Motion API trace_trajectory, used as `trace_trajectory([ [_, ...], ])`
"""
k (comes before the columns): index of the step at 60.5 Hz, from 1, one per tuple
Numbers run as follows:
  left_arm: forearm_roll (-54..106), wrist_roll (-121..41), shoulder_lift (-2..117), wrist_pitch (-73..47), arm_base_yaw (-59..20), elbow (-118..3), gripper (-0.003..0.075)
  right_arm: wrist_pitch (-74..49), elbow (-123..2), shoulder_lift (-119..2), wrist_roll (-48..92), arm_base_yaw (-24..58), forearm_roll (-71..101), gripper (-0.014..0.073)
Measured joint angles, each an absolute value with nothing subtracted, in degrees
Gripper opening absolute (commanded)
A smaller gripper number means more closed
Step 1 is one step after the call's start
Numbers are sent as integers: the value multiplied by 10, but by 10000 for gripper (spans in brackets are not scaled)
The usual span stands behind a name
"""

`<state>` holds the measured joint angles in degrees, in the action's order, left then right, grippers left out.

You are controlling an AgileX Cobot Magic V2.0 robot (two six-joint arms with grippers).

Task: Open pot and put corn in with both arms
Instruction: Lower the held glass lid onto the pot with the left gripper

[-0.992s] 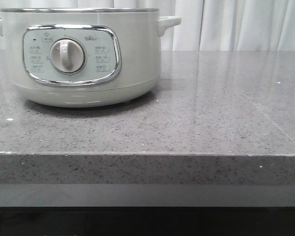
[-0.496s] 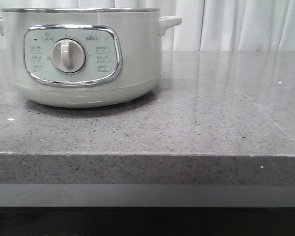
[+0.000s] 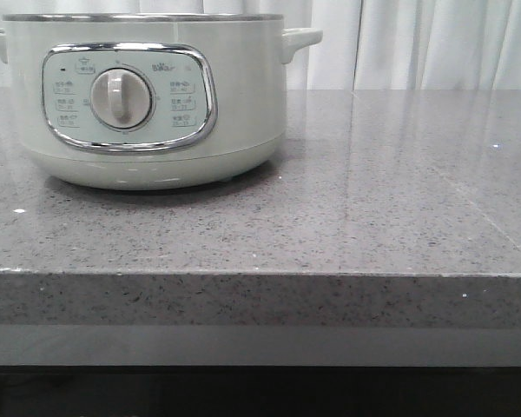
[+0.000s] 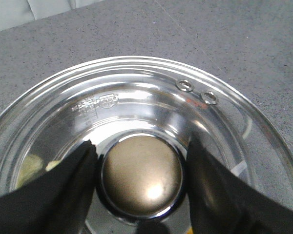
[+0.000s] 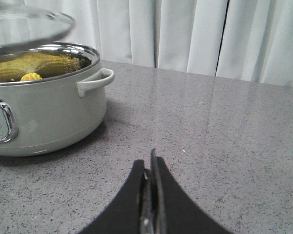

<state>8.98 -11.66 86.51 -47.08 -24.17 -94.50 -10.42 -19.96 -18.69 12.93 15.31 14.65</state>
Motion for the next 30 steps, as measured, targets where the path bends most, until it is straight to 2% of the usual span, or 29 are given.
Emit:
trace_trajectory([
  [9,92,-117,914,-442,-242,-952,262,-103,-200,-187,129,153,147,-64],
  [30,94,-117,934,-429,-242,-954,262,-102,-200,-187,129,153,147,-64],
])
